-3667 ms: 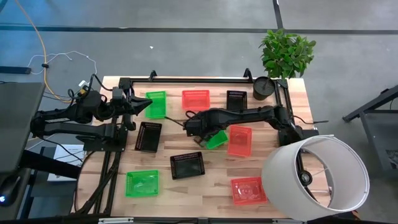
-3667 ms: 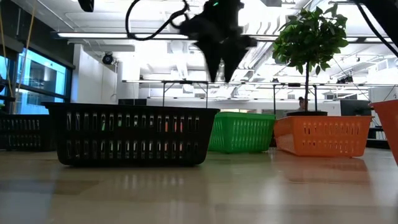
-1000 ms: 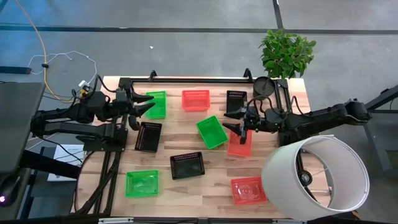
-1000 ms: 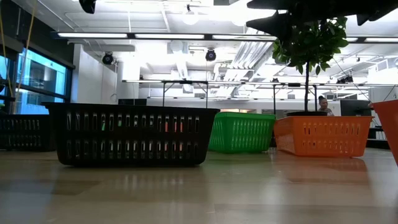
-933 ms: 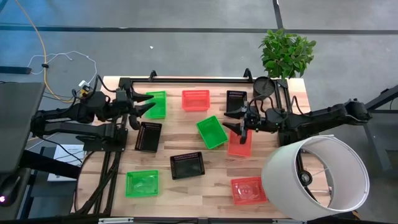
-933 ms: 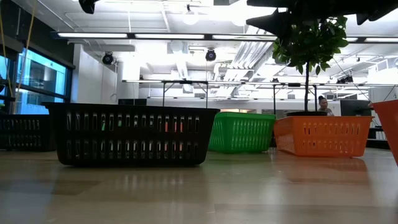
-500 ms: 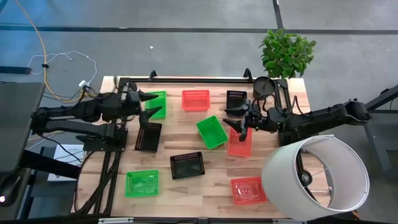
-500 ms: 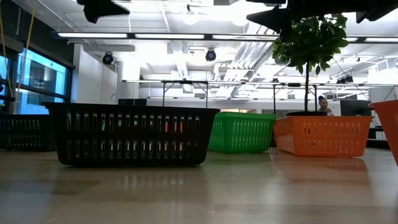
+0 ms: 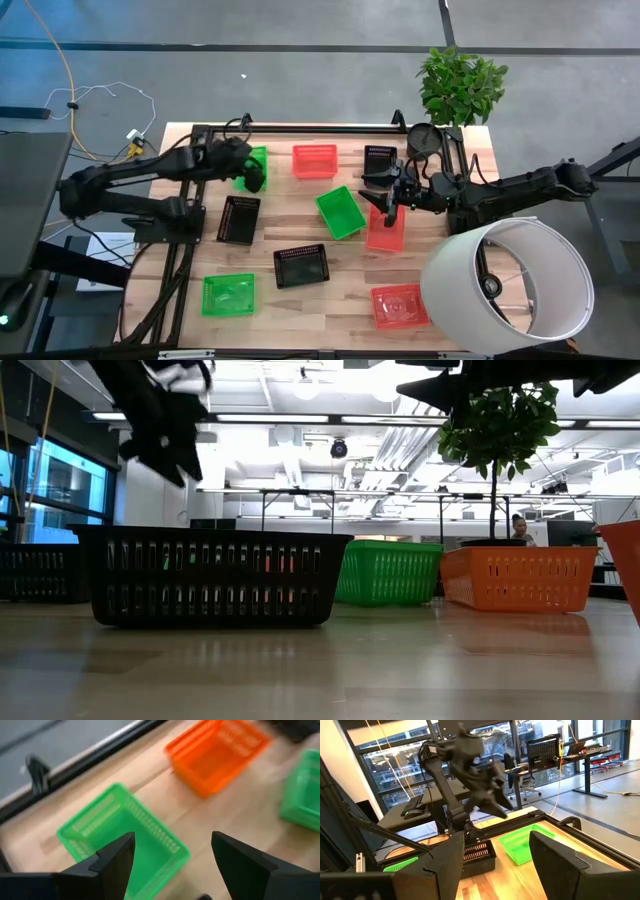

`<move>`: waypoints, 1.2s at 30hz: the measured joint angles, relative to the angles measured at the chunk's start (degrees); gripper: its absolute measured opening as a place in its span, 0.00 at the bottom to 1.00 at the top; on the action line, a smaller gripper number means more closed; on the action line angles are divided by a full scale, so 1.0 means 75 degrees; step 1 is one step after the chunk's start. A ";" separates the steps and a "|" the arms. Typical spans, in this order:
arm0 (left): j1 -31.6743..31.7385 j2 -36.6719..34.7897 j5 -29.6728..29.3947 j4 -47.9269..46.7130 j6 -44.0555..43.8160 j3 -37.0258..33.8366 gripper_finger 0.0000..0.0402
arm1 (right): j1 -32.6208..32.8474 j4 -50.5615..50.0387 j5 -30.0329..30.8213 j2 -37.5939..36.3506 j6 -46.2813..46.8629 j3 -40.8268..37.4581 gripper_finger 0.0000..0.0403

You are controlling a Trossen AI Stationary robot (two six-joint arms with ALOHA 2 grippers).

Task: Stack baskets by color
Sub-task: Stack the green basket on the green basket

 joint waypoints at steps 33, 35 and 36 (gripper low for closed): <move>0.1473 0.4145 0.1112 0.1368 -0.0548 0.0000 0.23 | 0.0000 -0.0300 0.0000 0.0000 0.0000 0.0000 0.53; 0.1439 0.4063 0.1113 0.1365 -0.0261 0.0000 0.09 | 0.0000 -0.0303 0.0000 0.0000 -0.0003 0.0000 0.53; 0.1427 0.3983 0.1109 0.1368 -0.0110 0.0000 0.05 | 0.0000 -0.0304 0.0000 0.0000 -0.0003 0.0000 0.53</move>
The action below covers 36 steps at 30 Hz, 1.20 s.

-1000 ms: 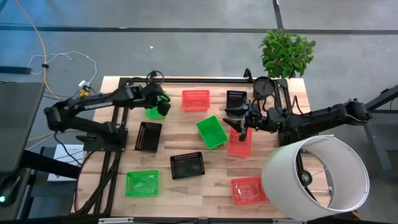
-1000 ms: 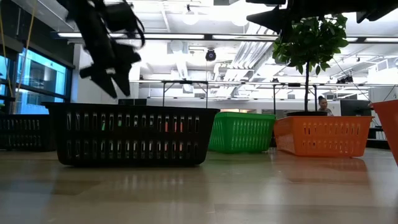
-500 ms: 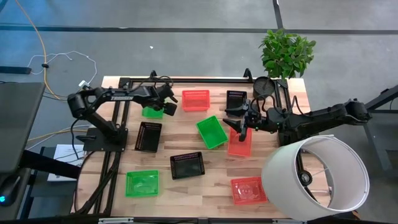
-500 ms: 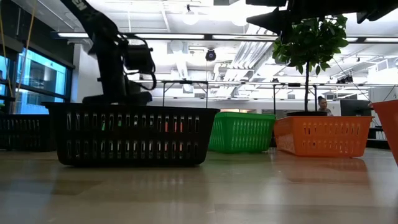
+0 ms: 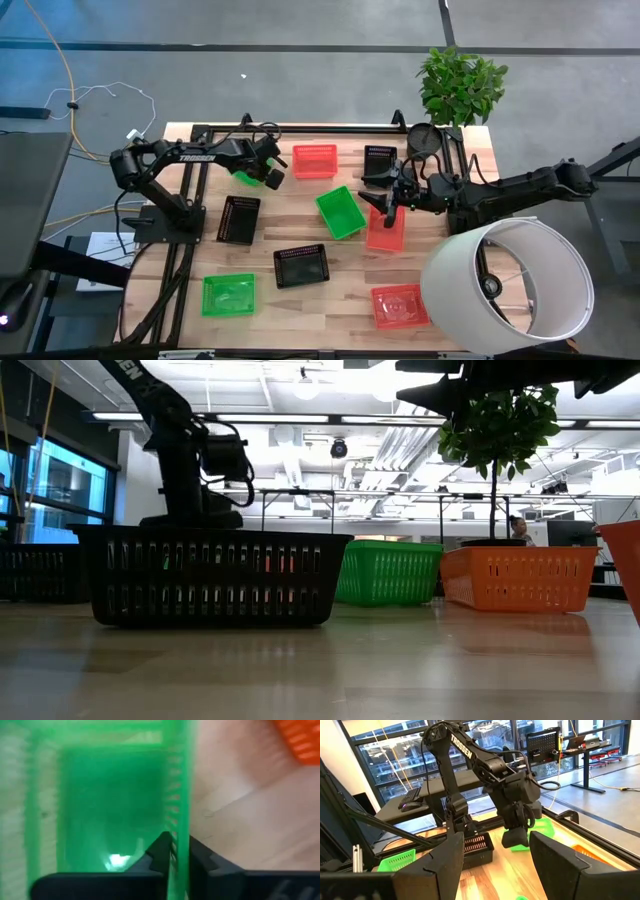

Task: Stack baskets by color
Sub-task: Stack the green basket on the green basket

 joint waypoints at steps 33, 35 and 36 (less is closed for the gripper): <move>-0.5157 -0.5860 -0.2206 0.2739 0.1183 0.0000 0.00 | 0.0000 0.0769 -0.0003 -0.0003 -0.0042 0.0003 0.53; -0.5592 -0.5836 -0.2704 0.3251 0.1247 -0.0204 0.00 | 0.0000 0.0770 -0.0003 -0.0003 0.0003 0.0003 0.53; -0.5767 -0.5828 -0.2904 0.3617 0.1231 -0.0405 0.00 | 0.0000 0.0770 -0.0003 -0.0003 0.0042 0.0003 0.53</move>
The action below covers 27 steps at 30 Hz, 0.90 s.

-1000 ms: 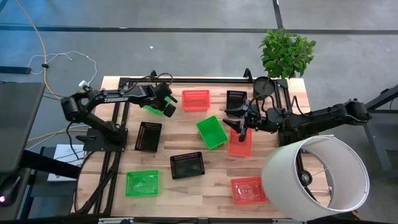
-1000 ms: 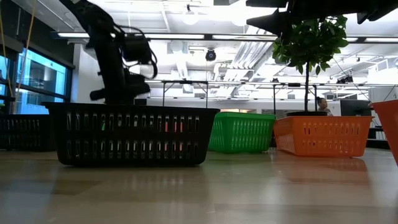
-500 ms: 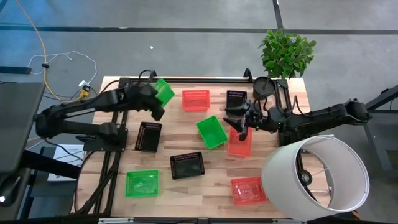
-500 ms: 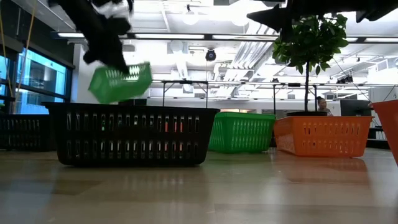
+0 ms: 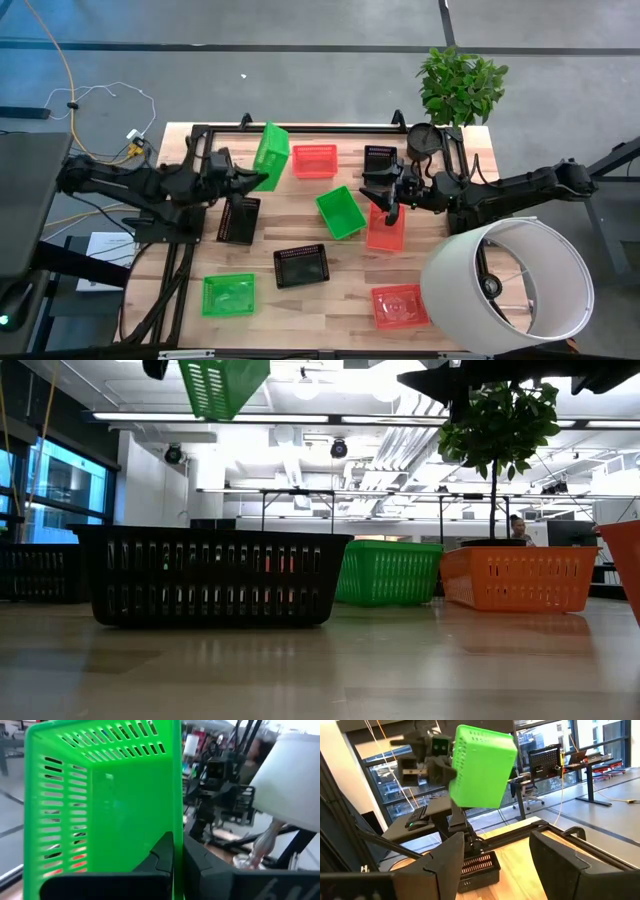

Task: Stack baskets by color
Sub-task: Stack the green basket on the green basket

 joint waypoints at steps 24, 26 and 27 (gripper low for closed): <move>-0.0327 0.0832 0.0225 0.1705 0.1008 -0.0851 0.00 | 0.0000 0.1693 -0.0006 0.0000 -0.0210 0.0000 0.53; -0.0204 0.1254 0.0570 0.1255 0.1362 -0.0488 0.00 | 0.0000 0.2030 -0.0004 0.0000 -0.0303 0.0000 0.53; -0.0119 0.1515 0.0791 0.0960 0.1507 -0.0281 0.00 | 0.0000 0.2175 -0.0003 0.0000 -0.0303 0.0000 0.53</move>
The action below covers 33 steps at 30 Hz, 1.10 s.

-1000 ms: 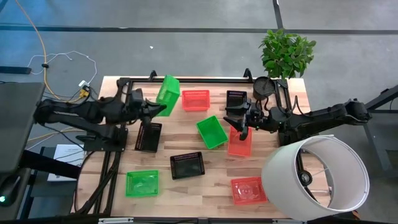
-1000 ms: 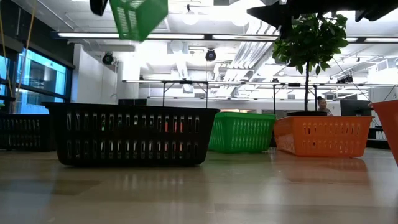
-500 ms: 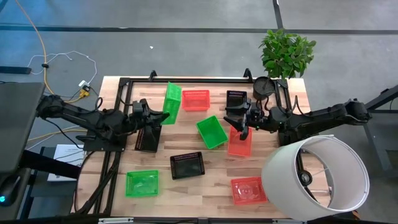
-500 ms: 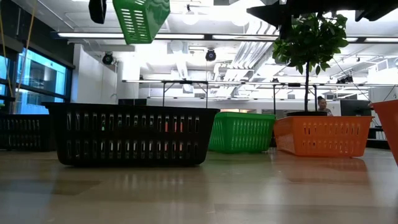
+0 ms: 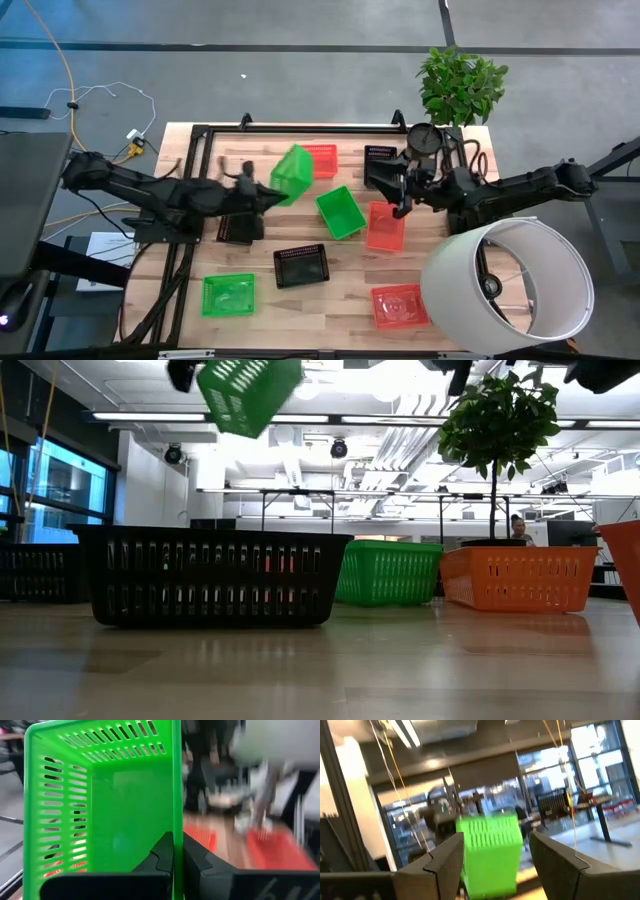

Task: Stack baskets by color
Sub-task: Stack the green basket on the green basket

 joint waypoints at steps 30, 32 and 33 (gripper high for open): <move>0.1670 0.5856 0.2958 -0.3153 0.8552 0.3705 0.00 | 0.0000 0.0256 0.0044 0.0001 0.0028 0.0003 0.53; 0.1739 0.5973 0.3036 -0.3156 0.8599 0.3705 0.00 | 0.0000 0.0252 0.0044 0.0002 0.0028 0.0003 0.53; 0.1764 0.6014 0.3100 -0.3162 0.8584 0.3705 0.00 | 0.0000 0.0241 0.0044 0.0003 0.0028 0.0003 0.53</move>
